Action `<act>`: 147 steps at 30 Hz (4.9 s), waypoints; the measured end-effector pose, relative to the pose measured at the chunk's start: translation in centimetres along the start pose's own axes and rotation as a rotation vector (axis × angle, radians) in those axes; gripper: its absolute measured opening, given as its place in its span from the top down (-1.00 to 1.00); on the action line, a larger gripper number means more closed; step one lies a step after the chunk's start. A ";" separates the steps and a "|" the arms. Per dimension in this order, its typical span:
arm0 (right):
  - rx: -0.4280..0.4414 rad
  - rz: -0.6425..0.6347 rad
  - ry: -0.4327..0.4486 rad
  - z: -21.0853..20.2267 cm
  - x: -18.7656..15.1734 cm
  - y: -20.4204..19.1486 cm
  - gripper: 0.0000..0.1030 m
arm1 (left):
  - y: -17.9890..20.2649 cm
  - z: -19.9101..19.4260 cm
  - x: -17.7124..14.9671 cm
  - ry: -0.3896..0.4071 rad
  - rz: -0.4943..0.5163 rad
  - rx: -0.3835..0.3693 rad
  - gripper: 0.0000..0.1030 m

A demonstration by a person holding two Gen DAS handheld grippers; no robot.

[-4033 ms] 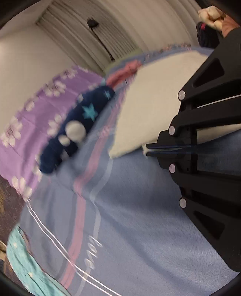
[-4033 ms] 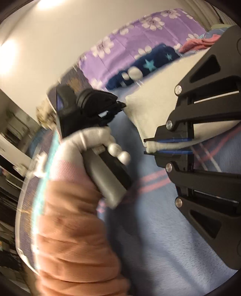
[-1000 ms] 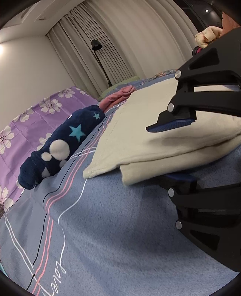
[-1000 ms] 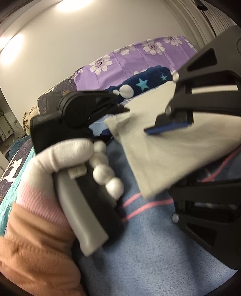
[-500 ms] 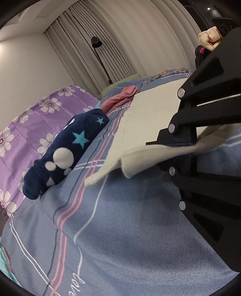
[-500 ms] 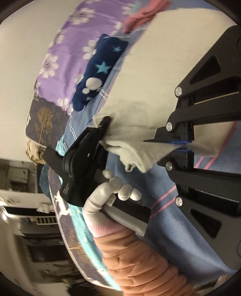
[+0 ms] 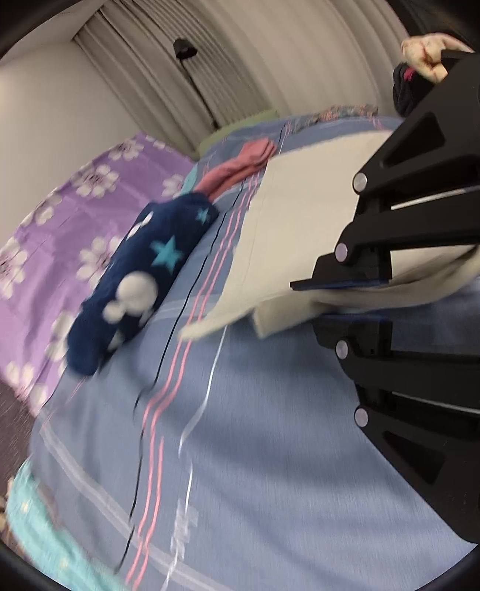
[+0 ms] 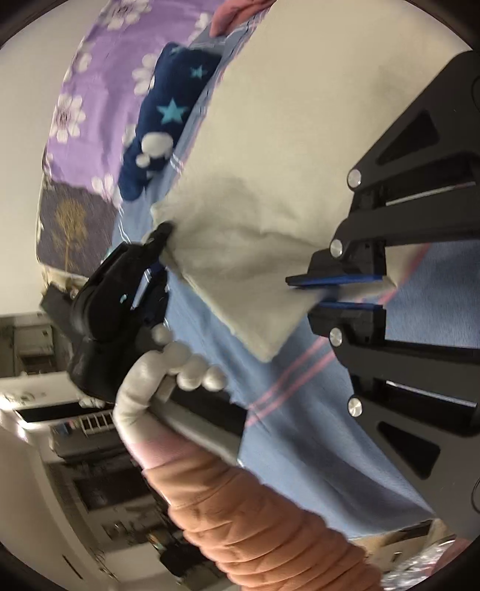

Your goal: Fold small clothes

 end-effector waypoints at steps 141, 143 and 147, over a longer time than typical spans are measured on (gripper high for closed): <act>-0.221 0.633 0.292 -19.4 -11.0 23.3 0.91 | 31.1 19.4 -3.8 -0.213 0.221 -0.014 0.86; -0.232 0.669 0.294 -19.8 -12.1 24.3 0.92 | 32.3 20.5 -4.3 -0.219 0.273 0.009 0.86; -0.248 0.718 0.284 -20.4 -14.0 25.5 0.92 | 34.5 22.6 -6.2 -0.257 0.362 0.030 0.86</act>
Point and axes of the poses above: each gripper's, at about its wrist camera, not at the fingertips, and z roughly the way its jaws point, y to its right, x to its top, the point moved 10 cm from there along z, roughly the way its jaws point
